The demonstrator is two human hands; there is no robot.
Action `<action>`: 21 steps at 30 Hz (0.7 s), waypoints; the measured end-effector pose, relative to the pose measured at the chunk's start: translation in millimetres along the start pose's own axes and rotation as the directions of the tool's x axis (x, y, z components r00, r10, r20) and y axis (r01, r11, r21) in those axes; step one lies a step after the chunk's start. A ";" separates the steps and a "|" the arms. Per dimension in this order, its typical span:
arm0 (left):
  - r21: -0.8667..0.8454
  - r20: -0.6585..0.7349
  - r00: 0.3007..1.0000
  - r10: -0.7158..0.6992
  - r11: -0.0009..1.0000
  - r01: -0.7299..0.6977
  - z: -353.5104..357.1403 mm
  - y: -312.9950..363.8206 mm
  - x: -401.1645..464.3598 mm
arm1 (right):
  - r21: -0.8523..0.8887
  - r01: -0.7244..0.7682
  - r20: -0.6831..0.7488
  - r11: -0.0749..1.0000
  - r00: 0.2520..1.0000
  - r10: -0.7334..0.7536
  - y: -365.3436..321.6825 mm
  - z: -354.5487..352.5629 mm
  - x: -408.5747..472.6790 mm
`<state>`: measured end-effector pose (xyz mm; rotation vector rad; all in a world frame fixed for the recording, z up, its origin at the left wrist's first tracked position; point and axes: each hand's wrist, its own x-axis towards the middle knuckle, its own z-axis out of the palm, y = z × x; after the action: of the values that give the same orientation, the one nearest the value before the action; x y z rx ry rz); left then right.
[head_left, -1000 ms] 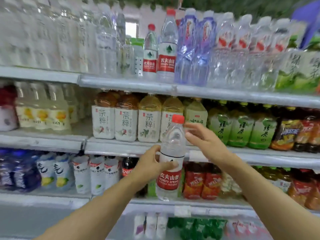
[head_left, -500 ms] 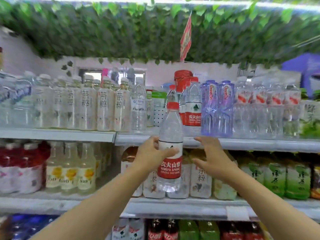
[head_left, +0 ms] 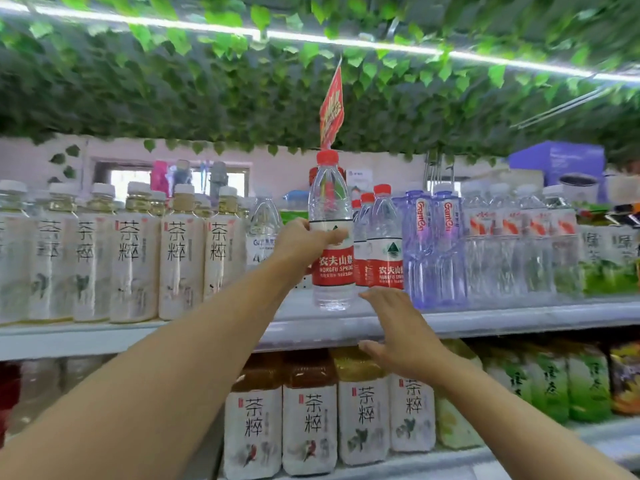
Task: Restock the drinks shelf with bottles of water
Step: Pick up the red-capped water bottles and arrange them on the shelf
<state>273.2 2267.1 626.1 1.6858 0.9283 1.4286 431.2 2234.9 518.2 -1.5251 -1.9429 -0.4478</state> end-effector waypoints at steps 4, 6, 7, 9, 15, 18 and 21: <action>0.050 -0.057 0.998 0.010 0.999 -0.007 8.2 -13.0 29.9 | -0.043 0.025 0.013 0.999 1.000 -0.024 11.1 9.8 6.4; 0.050 -0.071 0.997 -0.001 0.999 0.005 13.0 -20.5 41.4 | -0.064 0.035 0.026 0.997 0.999 -0.033 17.6 16.4 9.2; 0.035 -0.073 0.997 -0.013 0.999 0.015 15.5 -24.6 46.2 | -0.068 0.034 0.030 0.997 0.999 -0.032 20.8 19.5 10.1; -0.002 -0.082 0.996 -0.035 0.999 0.035 19.6 -33.0 53.6 | -0.071 0.040 0.026 0.997 0.999 -0.039 25.8 23.7 11.6; 0.023 -0.132 0.991 -0.033 0.999 0.037 27.3 -55.8 74.1 | -0.098 0.092 -0.006 0.991 0.996 -0.093 36.3 32.3 16.8; 0.035 -0.140 0.989 -0.038 0.998 0.044 27.9 -61.5 77.7 | -0.082 0.098 -0.030 0.992 0.994 -0.101 37.5 35.6 16.4; 0.038 -0.119 0.992 -0.045 0.998 0.050 28.3 -63.1 78.1 | -0.074 0.106 -0.049 0.992 0.993 -0.110 37.8 36.0 15.0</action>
<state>306.5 2363.3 603.7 1.6114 1.0619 1.5006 455.8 2278.4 496.9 -1.4419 -1.9936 -0.6043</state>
